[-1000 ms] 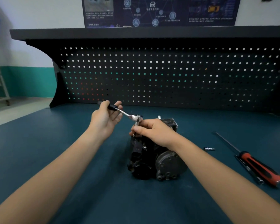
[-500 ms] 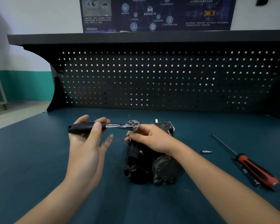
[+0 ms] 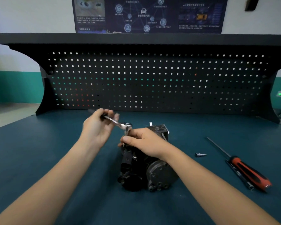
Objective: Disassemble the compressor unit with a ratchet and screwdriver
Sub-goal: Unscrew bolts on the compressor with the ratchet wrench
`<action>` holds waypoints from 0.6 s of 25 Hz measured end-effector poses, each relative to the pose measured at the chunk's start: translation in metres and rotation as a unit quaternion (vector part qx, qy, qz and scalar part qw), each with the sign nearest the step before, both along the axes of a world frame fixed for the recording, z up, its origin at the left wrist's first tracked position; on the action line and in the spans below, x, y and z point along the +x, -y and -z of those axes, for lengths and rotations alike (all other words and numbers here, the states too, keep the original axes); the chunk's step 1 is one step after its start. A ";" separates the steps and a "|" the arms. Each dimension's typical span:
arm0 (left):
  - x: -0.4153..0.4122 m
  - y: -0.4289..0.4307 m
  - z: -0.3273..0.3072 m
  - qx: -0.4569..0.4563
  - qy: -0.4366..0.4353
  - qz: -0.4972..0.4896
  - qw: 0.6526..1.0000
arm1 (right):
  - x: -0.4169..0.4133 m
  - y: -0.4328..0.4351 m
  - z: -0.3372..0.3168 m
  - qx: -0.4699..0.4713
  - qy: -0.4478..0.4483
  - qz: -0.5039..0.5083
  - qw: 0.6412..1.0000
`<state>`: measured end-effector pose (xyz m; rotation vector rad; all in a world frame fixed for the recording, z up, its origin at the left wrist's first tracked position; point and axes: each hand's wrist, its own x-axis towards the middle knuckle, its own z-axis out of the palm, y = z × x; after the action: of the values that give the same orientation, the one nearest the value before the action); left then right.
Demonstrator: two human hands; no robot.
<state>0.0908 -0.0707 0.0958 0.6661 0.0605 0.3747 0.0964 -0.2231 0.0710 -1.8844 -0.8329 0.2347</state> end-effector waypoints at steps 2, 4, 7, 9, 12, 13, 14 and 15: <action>-0.020 -0.012 0.009 0.028 0.005 -0.029 0.999 | 0.000 -0.002 0.000 -0.019 0.009 0.004 1.000; -0.044 -0.016 0.015 0.080 0.032 -0.076 0.993 | -0.001 -0.002 -0.001 -0.013 -0.004 -0.006 1.000; -0.075 0.005 0.021 0.177 0.105 -0.166 0.964 | -0.003 0.003 -0.003 0.001 -0.022 -0.024 0.999; -0.084 0.015 0.025 0.224 0.140 -0.196 0.944 | -0.004 0.005 -0.003 0.002 -0.028 -0.023 0.999; -0.075 0.012 0.021 0.249 0.152 -0.180 0.939 | -0.003 0.006 -0.004 0.017 -0.038 -0.014 0.999; -0.068 0.008 0.017 0.249 0.144 -0.174 0.942 | -0.002 0.006 -0.004 0.027 -0.045 -0.013 0.999; -0.059 0.003 0.014 0.245 0.132 -0.168 0.946 | -0.002 0.005 -0.004 0.033 -0.050 -0.013 0.998; -0.050 -0.002 0.011 0.241 0.117 -0.157 0.951 | -0.002 0.004 -0.004 0.036 -0.052 -0.015 0.998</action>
<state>0.0413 -0.0688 0.0845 1.0944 -0.1592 0.7889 0.0945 -0.2275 0.0751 -1.7786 -0.7881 0.3147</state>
